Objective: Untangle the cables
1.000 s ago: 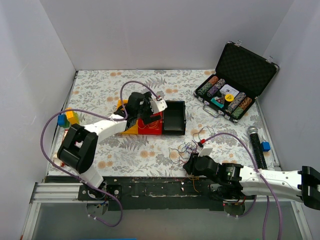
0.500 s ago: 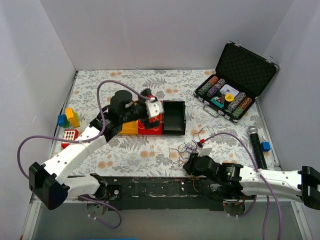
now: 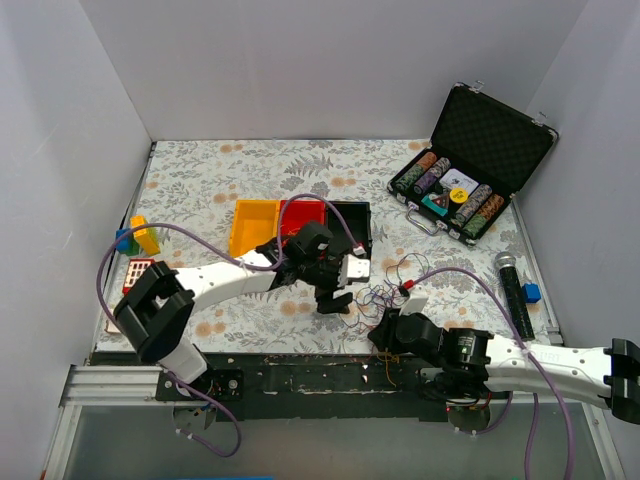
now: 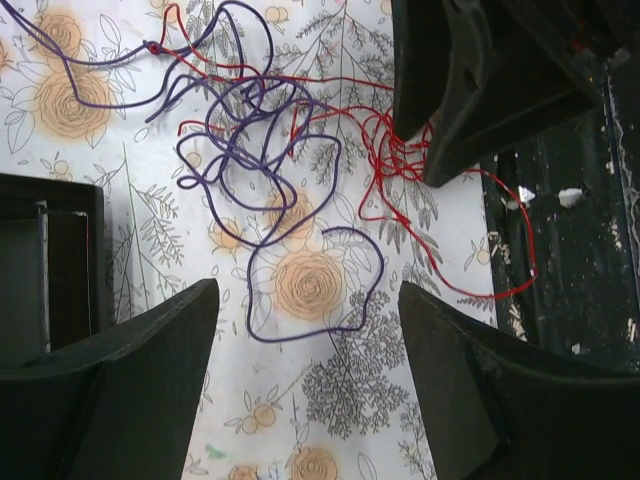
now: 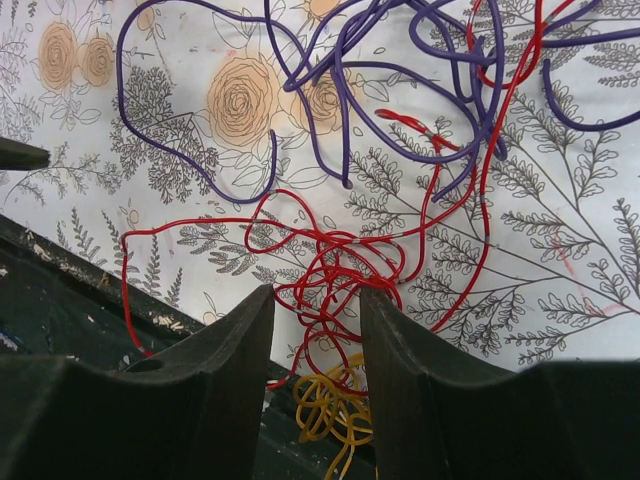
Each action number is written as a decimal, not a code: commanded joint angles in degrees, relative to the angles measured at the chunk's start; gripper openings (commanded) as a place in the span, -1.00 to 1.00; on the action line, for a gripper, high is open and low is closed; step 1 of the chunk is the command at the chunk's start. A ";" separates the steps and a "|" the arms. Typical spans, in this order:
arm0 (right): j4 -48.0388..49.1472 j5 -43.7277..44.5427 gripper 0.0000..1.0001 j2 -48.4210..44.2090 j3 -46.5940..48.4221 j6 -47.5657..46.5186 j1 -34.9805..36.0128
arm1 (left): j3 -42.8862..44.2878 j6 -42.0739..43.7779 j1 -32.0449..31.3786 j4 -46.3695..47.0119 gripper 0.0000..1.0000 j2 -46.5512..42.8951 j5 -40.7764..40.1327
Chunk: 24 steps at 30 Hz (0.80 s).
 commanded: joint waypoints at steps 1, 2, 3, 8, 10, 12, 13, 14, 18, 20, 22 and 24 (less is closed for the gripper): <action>-0.07 -0.63 -0.04 -1.15 -1.67 1.17 -0.08 | 4.78 -4.37 -0.58 3.26 0.42 2.93 3.78; 0.28 -0.81 -0.04 -1.06 -1.85 1.17 -0.17 | 5.48 -5.43 -0.67 3.88 0.41 4.16 3.17; 0.63 -1.07 -0.04 -0.97 -2.02 1.17 -0.17 | 6.27 -6.66 -0.67 4.32 0.39 5.39 2.47; 2.48 -1.95 -0.04 -0.62 -2.64 0.21 -0.17 | 11.02 -10.71 -0.67 4.76 0.22 11.98 -1.49; 2.66 -2.04 -0.04 -0.62 -2.55 -0.41 -0.17 | 11.72 -11.33 -0.67 4.85 0.22 13.48 -1.40; 2.31 -1.95 -0.04 -0.71 -2.38 -0.67 -0.08 | 12.42 -11.16 -0.76 4.85 0.20 15.14 -1.84; 2.31 -2.13 -0.04 -0.71 -2.55 -0.76 -0.17 | 12.34 -9.67 -0.85 4.85 0.19 15.94 -2.37; 2.48 -2.21 -0.04 -0.97 -2.64 -1.11 -0.08 | 11.90 -8.44 -0.76 5.37 0.18 16.64 -3.59; 2.66 -2.74 -0.04 -1.59 -2.99 -1.64 -0.17 | 13.48 -8.08 -0.76 4.94 0.08 19.81 -5.10; 2.13 -2.74 -0.04 -2.29 -2.99 -1.64 -0.17 | 14.18 -8.51 -0.76 4.85 -0.14 20.16 -3.78; 1.26 -2.48 -0.04 -3.08 -2.99 -1.64 -0.17 | 15.23 -9.22 -0.76 4.50 -0.50 20.25 -3.16; 1.08 -2.39 -0.03 -3.87 -3.17 -1.73 -0.17 | 16.38 -9.83 -0.76 3.36 -1.00 19.46 -3.69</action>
